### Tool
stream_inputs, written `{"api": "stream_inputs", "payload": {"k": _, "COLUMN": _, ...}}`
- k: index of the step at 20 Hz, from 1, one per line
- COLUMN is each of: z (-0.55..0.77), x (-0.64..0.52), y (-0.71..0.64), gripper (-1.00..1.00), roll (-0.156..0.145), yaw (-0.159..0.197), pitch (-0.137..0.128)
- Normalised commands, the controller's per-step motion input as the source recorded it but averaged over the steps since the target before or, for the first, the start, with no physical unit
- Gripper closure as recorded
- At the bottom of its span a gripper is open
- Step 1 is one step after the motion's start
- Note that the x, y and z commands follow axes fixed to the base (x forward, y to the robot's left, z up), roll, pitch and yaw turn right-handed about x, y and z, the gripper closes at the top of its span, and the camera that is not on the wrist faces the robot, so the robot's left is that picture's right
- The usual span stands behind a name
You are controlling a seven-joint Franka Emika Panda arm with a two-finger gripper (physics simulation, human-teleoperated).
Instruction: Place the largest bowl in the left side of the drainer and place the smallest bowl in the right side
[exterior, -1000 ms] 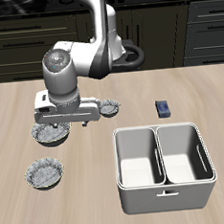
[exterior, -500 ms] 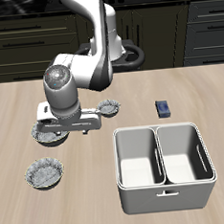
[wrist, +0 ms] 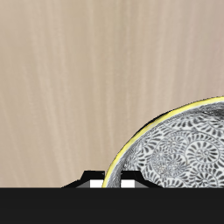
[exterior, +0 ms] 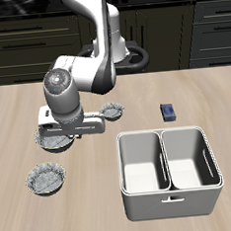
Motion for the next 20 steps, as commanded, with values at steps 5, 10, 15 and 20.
{"api": "stream_inputs", "payload": {"k": 5, "z": 0.33, "x": -0.01, "y": 0.13, "gripper": 1.00, "roll": 0.015, "yaw": 0.000, "pitch": -0.044}}
{"api": "stream_inputs", "payload": {"k": 10, "z": 0.60, "x": -0.07, "y": 0.33, "gripper": 1.00, "roll": 0.051, "yaw": -0.019, "pitch": -0.069}}
{"api": "stream_inputs", "payload": {"k": 15, "z": 0.42, "x": -0.02, "y": 0.27, "gripper": 1.00, "roll": 0.041, "yaw": -0.012, "pitch": -0.051}}
{"api": "stream_inputs", "payload": {"k": 20, "z": 0.61, "x": -0.11, "y": 0.43, "gripper": 1.00, "roll": 0.054, "yaw": 0.006, "pitch": -0.072}}
